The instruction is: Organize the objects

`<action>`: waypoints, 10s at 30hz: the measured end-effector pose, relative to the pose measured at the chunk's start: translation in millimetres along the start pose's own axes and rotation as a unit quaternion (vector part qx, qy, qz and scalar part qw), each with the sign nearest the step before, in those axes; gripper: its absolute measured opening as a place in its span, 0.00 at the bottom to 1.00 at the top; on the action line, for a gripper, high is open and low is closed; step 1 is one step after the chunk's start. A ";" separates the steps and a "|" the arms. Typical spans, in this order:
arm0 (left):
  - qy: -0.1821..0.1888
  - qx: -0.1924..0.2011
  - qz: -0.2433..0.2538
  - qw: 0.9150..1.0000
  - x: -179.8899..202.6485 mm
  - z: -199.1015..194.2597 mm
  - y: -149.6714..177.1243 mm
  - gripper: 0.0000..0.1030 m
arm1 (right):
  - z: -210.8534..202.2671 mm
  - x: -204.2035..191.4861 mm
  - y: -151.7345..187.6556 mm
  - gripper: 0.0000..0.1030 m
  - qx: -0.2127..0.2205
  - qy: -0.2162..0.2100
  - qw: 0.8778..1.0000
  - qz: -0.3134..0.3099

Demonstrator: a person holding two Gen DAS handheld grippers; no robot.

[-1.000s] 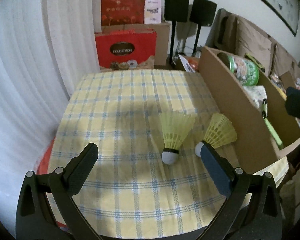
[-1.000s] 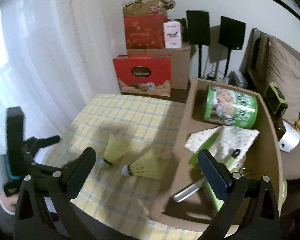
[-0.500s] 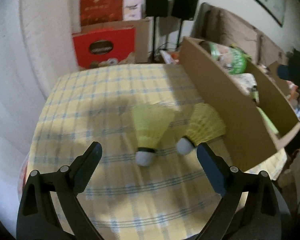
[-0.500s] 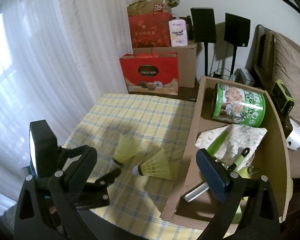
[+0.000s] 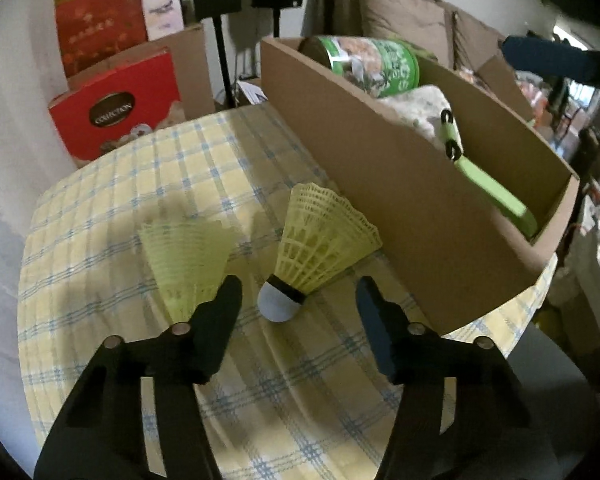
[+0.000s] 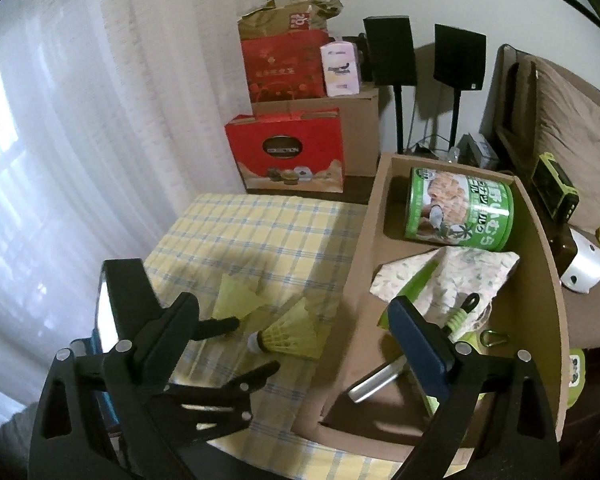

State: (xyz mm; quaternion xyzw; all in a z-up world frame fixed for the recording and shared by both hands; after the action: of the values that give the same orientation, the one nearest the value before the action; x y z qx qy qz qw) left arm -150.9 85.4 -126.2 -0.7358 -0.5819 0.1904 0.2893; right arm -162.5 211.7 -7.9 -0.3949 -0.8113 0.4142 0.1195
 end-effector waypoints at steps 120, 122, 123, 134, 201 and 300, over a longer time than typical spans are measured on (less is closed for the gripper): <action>-0.163 0.107 -0.251 0.948 -88.7 -101.8 3.7 0.24 | 59.6 -32.2 18.0 0.25 0.013 0.071 0.997 0.013; -0.163 0.109 -0.246 0.949 -82.6 -101.2 -3.0 0.24 | 53.8 -23.8 15.8 0.25 0.014 0.076 0.997 0.018; -0.162 0.111 -0.242 0.950 -78.6 -100.8 -8.1 0.24 | 51.5 -19.4 14.5 0.25 0.015 0.078 0.997 0.020; -0.143 0.121 -0.214 0.959 -36.7 -96.3 -41.8 0.24 | 19.9 11.8 7.2 0.25 0.033 0.105 0.993 0.031; -0.090 0.059 -0.143 0.984 97.5 18.2 -100.1 0.24 | -4.2 164.1 58.1 0.25 -0.016 0.182 0.977 0.111; -0.184 0.135 -0.181 0.957 39.2 -143.1 -17.5 1.00 | -83.1 47.4 62.9 0.99 0.058 0.156 0.985 0.045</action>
State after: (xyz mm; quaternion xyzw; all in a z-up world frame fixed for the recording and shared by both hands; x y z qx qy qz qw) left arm -65.9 96.7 -3.9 -0.5241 -0.7174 0.3441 0.3037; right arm -116.4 316.5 -10.2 -0.4828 -0.7389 0.3986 0.2489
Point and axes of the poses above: each gripper's, at about its wrist camera, not at the fingertips, and z roughly the way its jaws point, x to its right, y to its underside, the point moved 3 cm from there along z, roughly the way its jaws point, and after that the axes turned 4 degrees about x, right-handed, at the moved point
